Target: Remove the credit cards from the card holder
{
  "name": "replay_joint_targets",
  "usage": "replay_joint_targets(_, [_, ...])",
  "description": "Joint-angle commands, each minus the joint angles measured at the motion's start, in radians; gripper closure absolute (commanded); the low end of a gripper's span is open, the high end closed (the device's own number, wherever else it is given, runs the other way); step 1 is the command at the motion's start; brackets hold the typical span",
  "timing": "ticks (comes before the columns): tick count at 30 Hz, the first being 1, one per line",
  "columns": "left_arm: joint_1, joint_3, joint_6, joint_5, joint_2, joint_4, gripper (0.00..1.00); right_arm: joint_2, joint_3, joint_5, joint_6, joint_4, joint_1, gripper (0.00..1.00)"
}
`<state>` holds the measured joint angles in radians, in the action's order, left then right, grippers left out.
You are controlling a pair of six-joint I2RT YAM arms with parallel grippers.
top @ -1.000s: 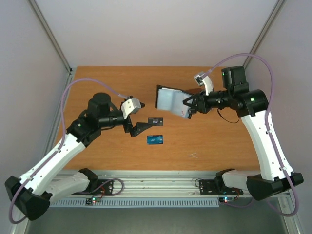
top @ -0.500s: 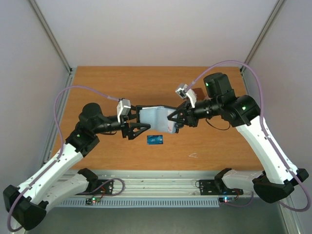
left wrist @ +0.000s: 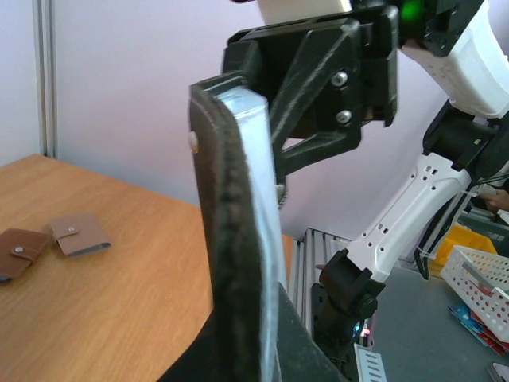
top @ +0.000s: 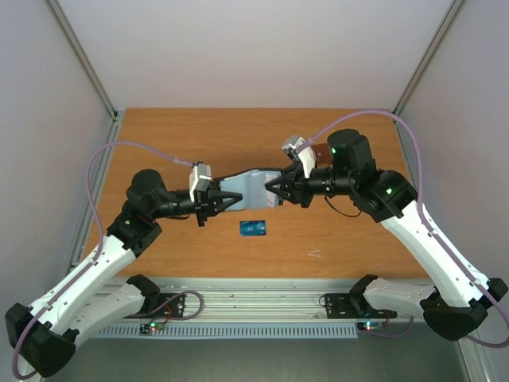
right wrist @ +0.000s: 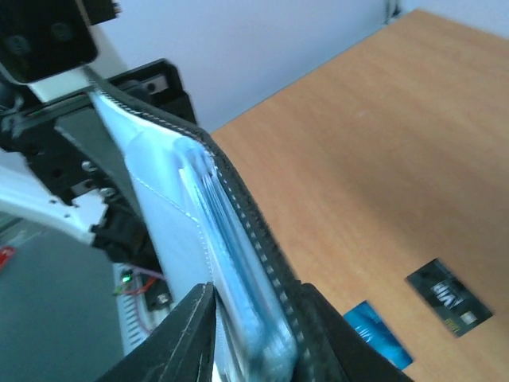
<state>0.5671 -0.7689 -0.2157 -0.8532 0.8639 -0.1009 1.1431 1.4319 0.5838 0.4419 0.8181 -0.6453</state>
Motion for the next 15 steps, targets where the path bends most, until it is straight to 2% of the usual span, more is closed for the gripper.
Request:
replay_joint_targets(1, [0.005,-0.019,0.036,-0.017,-0.015,-0.159,1.0,0.016,-0.046,-0.094,-0.056,-0.203,-0.036,0.66])
replay_joint_targets(4, [0.006,-0.018,0.049,-0.01,-0.018,-0.168,1.0,0.031,-0.069,-0.08,-0.03,-0.292,-0.096,0.6])
replay_joint_targets(7, [0.007,-0.01,0.052,-0.001,-0.022,-0.18,1.0,0.061,-0.056,-0.089,-0.002,-0.303,-0.138,0.49])
replay_joint_targets(12, [0.004,0.008,0.023,0.039,-0.041,-0.196,1.0,0.026,-0.06,-0.066,0.024,-0.292,-0.139,0.27])
replay_joint_targets(15, [0.001,0.019,0.004,0.048,-0.049,-0.209,1.0,-0.016,-0.057,-0.059,0.049,-0.227,-0.114,0.17])
